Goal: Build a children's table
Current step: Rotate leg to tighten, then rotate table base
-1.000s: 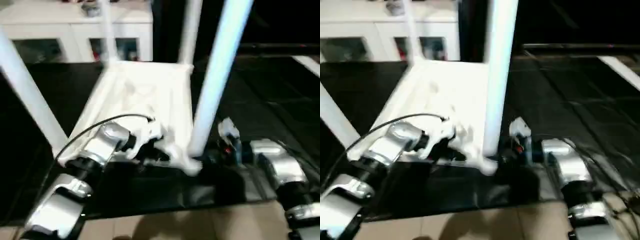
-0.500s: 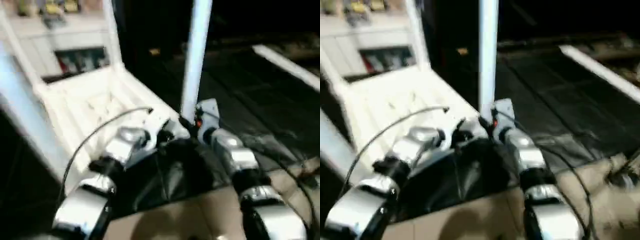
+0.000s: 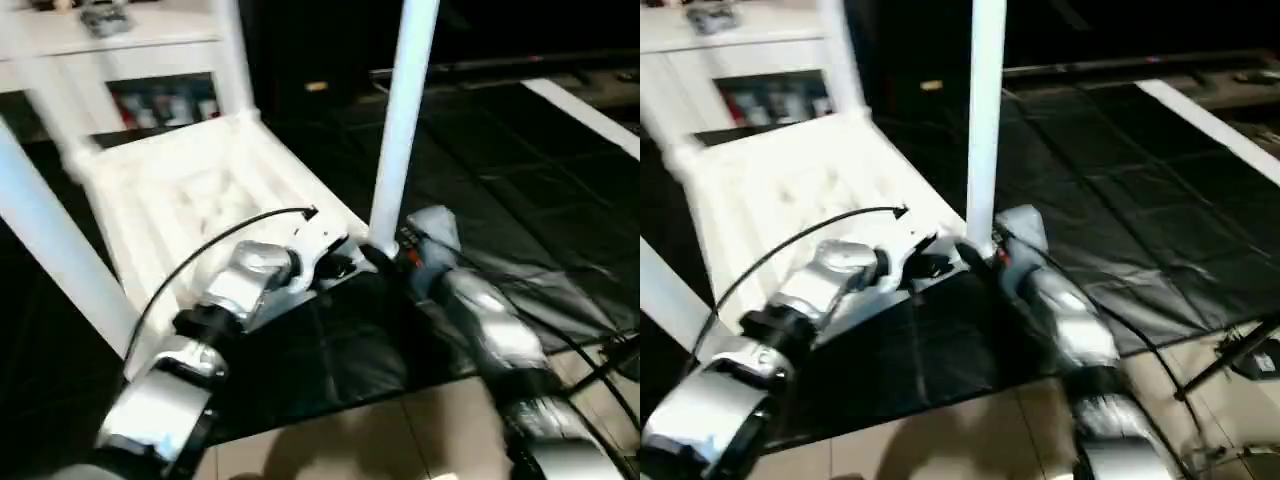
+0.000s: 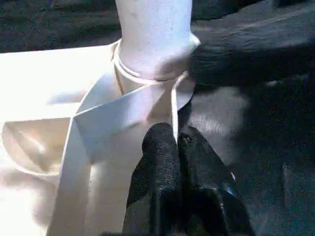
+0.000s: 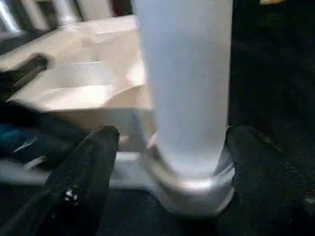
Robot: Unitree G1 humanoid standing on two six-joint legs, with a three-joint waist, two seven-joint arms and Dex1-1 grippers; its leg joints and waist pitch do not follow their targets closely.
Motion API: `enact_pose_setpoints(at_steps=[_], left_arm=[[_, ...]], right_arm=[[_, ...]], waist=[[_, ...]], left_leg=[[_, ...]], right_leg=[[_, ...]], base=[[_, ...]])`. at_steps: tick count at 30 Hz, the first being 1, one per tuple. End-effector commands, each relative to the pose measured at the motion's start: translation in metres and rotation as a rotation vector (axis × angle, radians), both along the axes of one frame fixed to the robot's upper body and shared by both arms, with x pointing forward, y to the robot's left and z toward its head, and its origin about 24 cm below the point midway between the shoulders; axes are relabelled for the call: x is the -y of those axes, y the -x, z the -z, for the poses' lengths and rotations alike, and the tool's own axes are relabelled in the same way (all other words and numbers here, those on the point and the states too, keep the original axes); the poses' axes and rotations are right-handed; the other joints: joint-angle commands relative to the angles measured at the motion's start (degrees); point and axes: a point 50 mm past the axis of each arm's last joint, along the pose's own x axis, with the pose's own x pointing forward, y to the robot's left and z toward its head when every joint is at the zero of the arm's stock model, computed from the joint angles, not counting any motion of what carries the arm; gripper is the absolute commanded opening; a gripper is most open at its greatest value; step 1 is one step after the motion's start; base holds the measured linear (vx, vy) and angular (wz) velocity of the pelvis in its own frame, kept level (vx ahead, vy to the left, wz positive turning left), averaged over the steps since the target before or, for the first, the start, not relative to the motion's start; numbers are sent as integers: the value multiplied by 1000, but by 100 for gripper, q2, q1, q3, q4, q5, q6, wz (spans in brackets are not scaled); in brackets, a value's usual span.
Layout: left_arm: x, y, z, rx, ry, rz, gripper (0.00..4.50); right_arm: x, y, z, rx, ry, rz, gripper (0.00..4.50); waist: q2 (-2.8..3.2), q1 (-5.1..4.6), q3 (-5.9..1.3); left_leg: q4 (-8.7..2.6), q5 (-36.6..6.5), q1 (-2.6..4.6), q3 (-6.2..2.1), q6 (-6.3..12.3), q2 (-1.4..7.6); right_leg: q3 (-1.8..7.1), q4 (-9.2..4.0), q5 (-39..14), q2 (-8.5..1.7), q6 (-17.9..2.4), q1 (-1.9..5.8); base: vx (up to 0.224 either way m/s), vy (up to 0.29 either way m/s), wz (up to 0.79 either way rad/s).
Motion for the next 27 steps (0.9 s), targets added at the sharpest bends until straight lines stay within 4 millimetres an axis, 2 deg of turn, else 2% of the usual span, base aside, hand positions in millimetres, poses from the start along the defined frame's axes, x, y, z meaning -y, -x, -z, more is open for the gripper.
enact_pose_setpoints(at_steps=[1,4,6,7,8,9,10,11,12,13,16,17,18,19,20,22,24,27], left_arm=[[-5,3,-10,42,38,38,0],[-9,4,-13,53,55,24,0],[-12,7,-15,55,77,43,0],[-12,9,-16,56,83,51,0],[-16,15,-19,59,92,86,0],[-16,15,-19,59,92,86,0],[-20,21,-22,61,92,106,0],[-20,22,-22,60,93,106,0],[-21,24,-23,48,97,110,0],[-23,27,-24,37,99,114,43],[-29,37,-28,-2,104,139,53],[-30,40,-29,1,102,154,59],[-31,42,-30,0,105,158,71],[-33,47,-33,-4,118,157,90],[-33,47,-34,-6,121,153,90],[-34,49,-35,-7,126,148,115],[-37,49,-36,5,128,117,126],[-44,57,-37,-19,136,123,138]], right_arm=[[11,11,-14,29,-54,-99,402],[18,15,-18,59,-52,-122,438],[22,19,-24,79,-67,-153,446],[23,21,-25,85,-71,-165,446],[23,29,-30,101,-65,-246,446],[23,29,-30,101,-65,-246,446],[21,35,-36,102,-73,-318,446],[21,35,-36,102,-74,-320,446],[19,36,-38,98,-79,-336,446],[17,38,-40,91,-89,-355,450],[9,42,-47,67,-123,-436,450],[6,43,-49,68,-129,-461,450],[3,44,-52,64,-143,-486,450],[-3,44,-57,64,-187,-527,450],[-4,44,-59,63,-198,-534,450],[-6,43,-61,63,-215,-542,450],[-7,44,-63,52,-223,-563,450],[-8,45,-68,56,-251,-583,450]], waist=[[-79,43,-399],[-95,34,-412],[-122,29,-399],[-113,26,-409],[-134,26,-409],[-131,42,-416],[-149,43,-413],[-135,49,-421],[-141,45,-426],[-153,40,-418],[-175,54,-412],[-162,60,-408],[-210,58,-391],[-198,76,-385],[-184,71,-374],[-207,76,-351],[-202,84,-343],[-207,85,-354]], left_leg=[[-352,-503,-18,128,742,21],[-357,-510,-23,142,673,32],[-360,-517,-56,155,695,26],[-355,-497,-39,166,672,25],[-348,-450,-43,176,672,30],[-341,-404,-39,175,697,35],[-335,-339,-37,191,766,34],[-339,-288,-41,178,773,48],[-321,-120,-31,187,831,48],[-311,-75,-28,201,870,34],[-316,-59,-27,213,859,47],[-318,-75,-26,208,839,54],[-328,-117,-29,227,800,56],[-338,-199,-28,222,736,55],[-349,-281,-21,227,702,65],[-380,-561,-5,248,472,54],[-399,-737,28,257,325,63],[-414,-776,34,248,223,70]], right_leg=[[255,-449,-201,-117,-1428,453],[261,-444,-104,-119,-1470,421],[267,-450,-138,-125,-1413,429],[275,-448,-192,-127,-1411,408],[286,-443,-147,-121,-1413,406],[287,-429,-70,-125,-1425,410],[296,-421,6,-119,-1452,388],[296,-403,70,-123,-1467,405],[299,-382,242,-108,-1509,373],[299,-393,239,-96,-1529,353],[304,-383,134,-104,-1563,343],[308,-378,93,-109,-1572,340],[312,-396,-2,-99,-1552,332],[315,-390,-129,-105,-1508,340],[321,-397,-212,-106,-1485,327],[345,-444,-672,-96,-1308,319],[369,-478,-854,-91,-1210,292],[392,-452,-672,-76,-1199,299]], base=[[0,0,0],[0,0,0],[0,0,0],[0,0,0],[0,0,0],[0,0,0],[0,0,0],[0,0,0],[0,0,0],[0,0,0],[0,0,0],[0,0,0],[0,0,0],[0,0,0],[0,0,0],[0,0,0],[0,0,0],[0,0,0]])
